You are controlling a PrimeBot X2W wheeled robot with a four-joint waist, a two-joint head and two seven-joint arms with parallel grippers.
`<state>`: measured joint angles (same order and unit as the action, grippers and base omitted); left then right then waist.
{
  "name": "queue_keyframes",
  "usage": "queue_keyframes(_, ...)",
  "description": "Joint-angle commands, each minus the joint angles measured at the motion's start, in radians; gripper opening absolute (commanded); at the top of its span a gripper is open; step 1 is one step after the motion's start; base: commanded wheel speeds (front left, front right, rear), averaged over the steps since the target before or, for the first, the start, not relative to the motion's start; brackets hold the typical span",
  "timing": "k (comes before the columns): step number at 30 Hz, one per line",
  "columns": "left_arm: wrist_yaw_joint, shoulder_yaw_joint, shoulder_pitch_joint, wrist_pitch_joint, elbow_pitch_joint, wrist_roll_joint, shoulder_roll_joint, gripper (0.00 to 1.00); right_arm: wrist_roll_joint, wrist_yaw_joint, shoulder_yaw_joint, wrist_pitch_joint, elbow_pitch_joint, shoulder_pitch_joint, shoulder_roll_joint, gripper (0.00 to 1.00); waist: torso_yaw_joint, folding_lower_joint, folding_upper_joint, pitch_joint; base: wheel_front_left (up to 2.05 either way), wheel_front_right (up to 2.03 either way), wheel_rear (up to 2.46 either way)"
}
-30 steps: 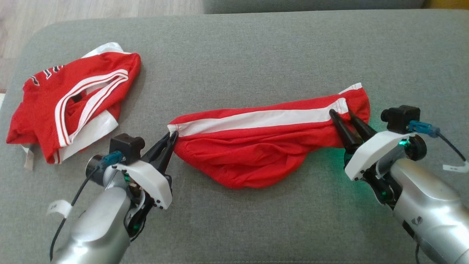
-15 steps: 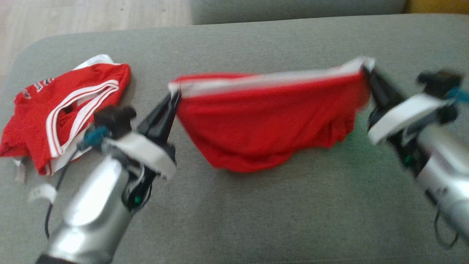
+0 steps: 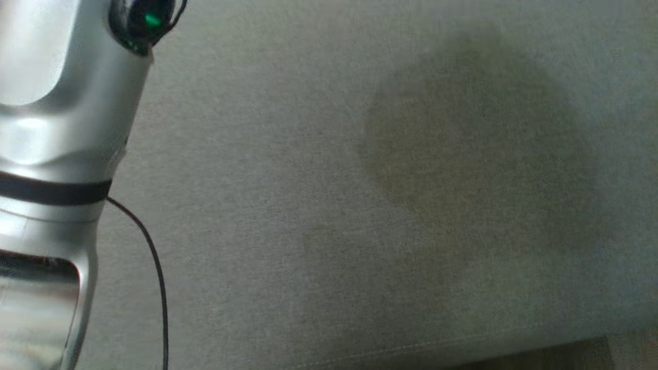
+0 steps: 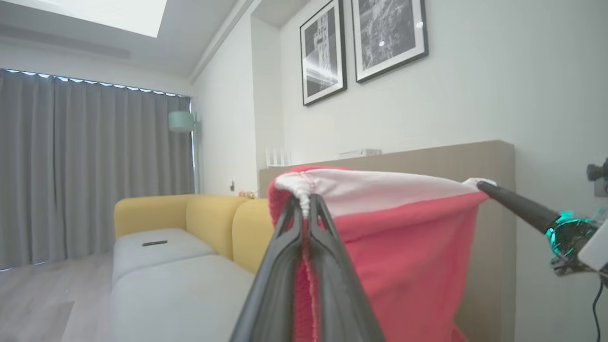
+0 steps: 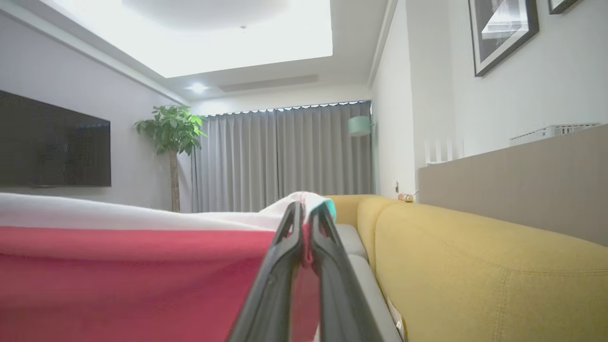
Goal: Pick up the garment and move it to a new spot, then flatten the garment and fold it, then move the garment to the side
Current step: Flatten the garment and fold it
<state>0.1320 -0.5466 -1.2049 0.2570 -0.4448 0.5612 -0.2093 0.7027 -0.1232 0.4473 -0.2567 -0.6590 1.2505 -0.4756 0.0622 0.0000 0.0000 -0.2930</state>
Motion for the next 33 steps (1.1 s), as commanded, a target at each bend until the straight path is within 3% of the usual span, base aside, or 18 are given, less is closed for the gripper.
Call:
queue_keyframes(1,-0.001,0.074,0.014,0.004,0.065,-0.025,-0.017,0.0,-0.041,-0.008,-0.07,-0.005,0.057,-0.03,0.025,0.0,0.05,0.0,0.0,-0.064,0.0,0.0,0.0)
queue_keyframes(10,-0.001,-0.066,0.405,0.005,0.132,0.028,-0.044,0.0,-0.096,-0.008,-0.158,-0.005,0.098,-0.447,0.065,0.0,0.046,0.0,0.0,-0.075,0.0,0.0,0.0)
queue_keyframes(16,-0.001,-0.11,0.698,0.005,0.174,-0.019,-0.048,0.0,-0.122,-0.008,-0.216,0.029,0.156,-0.767,0.103,0.0,0.035,0.0,0.0,-0.053,0.0,0.0,0.0)
queue_keyframes(24,-0.001,-0.086,0.953,0.005,0.227,-0.114,-0.054,0.0,-0.194,-0.008,-0.335,0.129,0.399,-1.118,0.16,0.0,0.032,0.0,0.0,0.02,0.0,0.0,0.0)
queue_keyframes(33,-0.001,-0.099,1.055,0.005,0.267,-0.134,-0.058,0.0,-0.24,-0.008,-0.482,0.274,0.676,-1.36,0.206,0.0,0.019,0.0,0.0,0.131,0.0,0.0,0.0)
